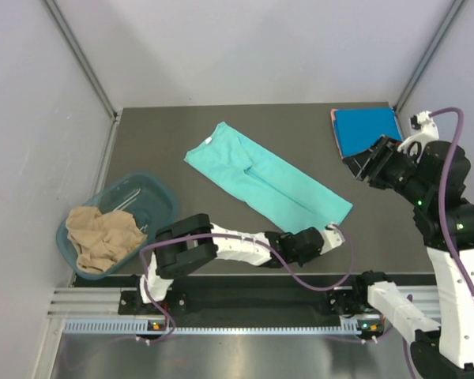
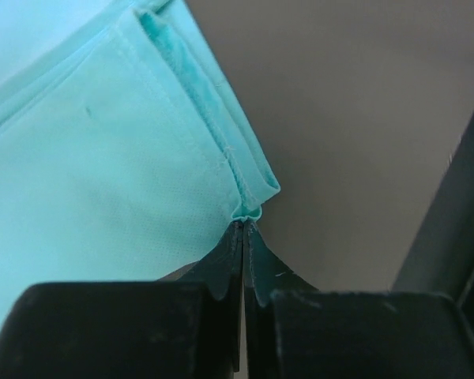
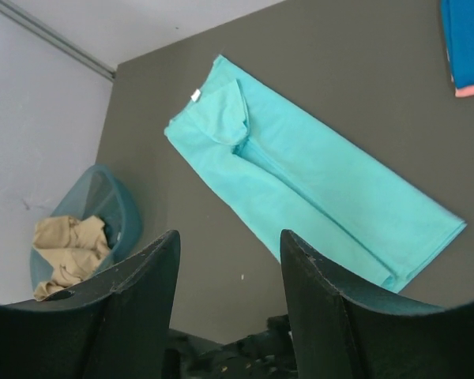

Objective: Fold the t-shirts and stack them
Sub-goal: Fold the tshirt

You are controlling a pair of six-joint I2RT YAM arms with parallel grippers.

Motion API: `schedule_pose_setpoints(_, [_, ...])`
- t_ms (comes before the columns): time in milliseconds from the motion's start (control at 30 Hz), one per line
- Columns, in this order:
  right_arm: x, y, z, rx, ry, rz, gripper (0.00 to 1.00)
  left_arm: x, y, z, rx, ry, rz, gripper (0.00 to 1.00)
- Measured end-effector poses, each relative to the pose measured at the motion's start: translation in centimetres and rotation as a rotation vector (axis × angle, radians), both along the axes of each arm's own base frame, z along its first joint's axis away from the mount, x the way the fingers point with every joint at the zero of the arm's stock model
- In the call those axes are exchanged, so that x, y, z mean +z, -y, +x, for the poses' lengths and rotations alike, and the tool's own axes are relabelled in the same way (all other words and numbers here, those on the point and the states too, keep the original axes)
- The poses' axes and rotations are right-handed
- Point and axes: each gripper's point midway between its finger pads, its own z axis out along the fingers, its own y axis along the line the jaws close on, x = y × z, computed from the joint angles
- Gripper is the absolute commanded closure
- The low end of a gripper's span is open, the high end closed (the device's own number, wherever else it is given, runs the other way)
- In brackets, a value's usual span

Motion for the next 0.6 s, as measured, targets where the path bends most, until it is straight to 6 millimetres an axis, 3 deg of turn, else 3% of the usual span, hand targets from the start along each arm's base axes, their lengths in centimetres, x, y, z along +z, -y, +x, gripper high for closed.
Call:
schedule_pose_setpoints(200, [-2.6,0.4,1.9,-0.012,-0.065,-0.023,0.46,0.5,-4.5,-2.1,0.068,-0.060,0.003,1.00])
schedule_pose_setpoints(400, [-5.8,0.6,2.5,-0.002,-0.129,-0.029,0.46,1.7,-9.2,-3.6,0.149,-0.110,-0.027,1.00])
schedule_pose_setpoints(600, [-12.6,0.1,3.0,0.037,-0.276,-0.042,0.46,1.9,-12.9,-4.9,0.226,-0.179,-0.067,1.00])
